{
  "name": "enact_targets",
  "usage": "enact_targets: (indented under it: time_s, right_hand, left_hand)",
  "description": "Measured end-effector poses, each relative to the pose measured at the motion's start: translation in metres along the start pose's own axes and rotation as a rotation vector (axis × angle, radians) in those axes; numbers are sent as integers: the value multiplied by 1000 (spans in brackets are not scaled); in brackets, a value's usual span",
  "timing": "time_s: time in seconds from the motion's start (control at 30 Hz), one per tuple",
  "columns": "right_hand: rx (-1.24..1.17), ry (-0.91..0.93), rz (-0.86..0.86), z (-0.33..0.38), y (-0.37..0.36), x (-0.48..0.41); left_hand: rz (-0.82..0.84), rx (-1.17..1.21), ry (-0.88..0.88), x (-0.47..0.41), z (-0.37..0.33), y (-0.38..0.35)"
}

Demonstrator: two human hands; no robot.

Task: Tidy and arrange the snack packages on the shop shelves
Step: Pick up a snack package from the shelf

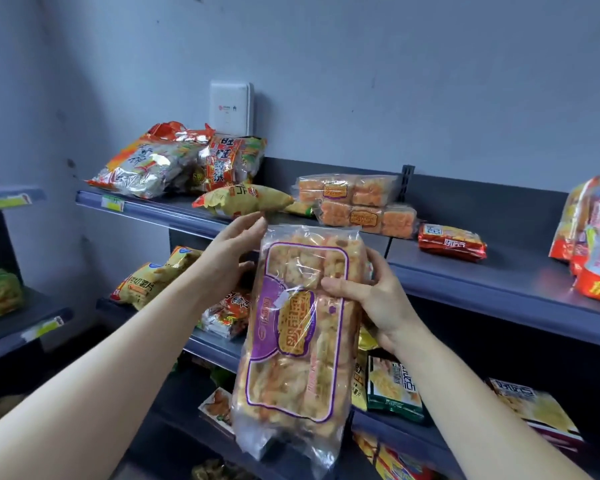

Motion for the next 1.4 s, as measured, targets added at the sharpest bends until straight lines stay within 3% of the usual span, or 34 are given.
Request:
enact_targets:
  time_s: [0.2, 0.4, 0.57, 0.67, 0.73, 0.8, 0.93, 1.03, 1.1, 1.17, 1.27, 1.33, 1.4]
  right_hand:
    - [-181, -65, -451, -3, 20, -27]
    - [-257, 122, -818, 21, 29, -58]
    - [-307, 143, -1034, 18, 30, -88]
    - [-304, 36, -1116, 8, 36, -101]
    - [-314, -49, -1083, 0, 37, -112]
    - [-307, -137, -963, -6, 33, -124]
    - [-14, -261, -872, -5, 34, -133]
    - [251, -213, -809, 1, 32, -139]
    - [553, -155, -745, 5, 25, -143]
    - [772, 18, -634, 12, 10, -155]
    - [709, 211, -468, 19, -17, -176]
    - [658, 201, -357, 16, -32, -189]
    - [590, 153, -226, 4, -48, -202]
  left_hand:
    - [176, -128, 196, -8, 28, 11]
    - [39, 46, 234, -38, 9, 7]
    - [-107, 59, 47, -82, -24, -3]
    - [40, 13, -7, -101, -35, -20]
    - [119, -133, -20, -111, -36, -30]
    - [87, -297, -52, -123, -36, -32]
    - [-8, -434, -98, -148, -37, -31]
    - [-99, -614, -199, -161, -37, -29]
    - [-207, -777, -262, -169, -39, -26]
    - [-293, -1001, -289, -175, -40, -23]
    - [-393, -1224, -392, -174, -46, -19]
    - [-504, -1326, -539, -166, -60, -11]
    - [-619, -1320, -573, -161, -76, 11]
Point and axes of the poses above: each hand's wrist, its own x-axis away from the middle knuckle, its own y-axis out of the back of the hand, z = x × y, the point moved 6 cm from there along -x, towards the middle knuckle, and after that the axes turned 14 degrees about y, right-handed, at the moved point
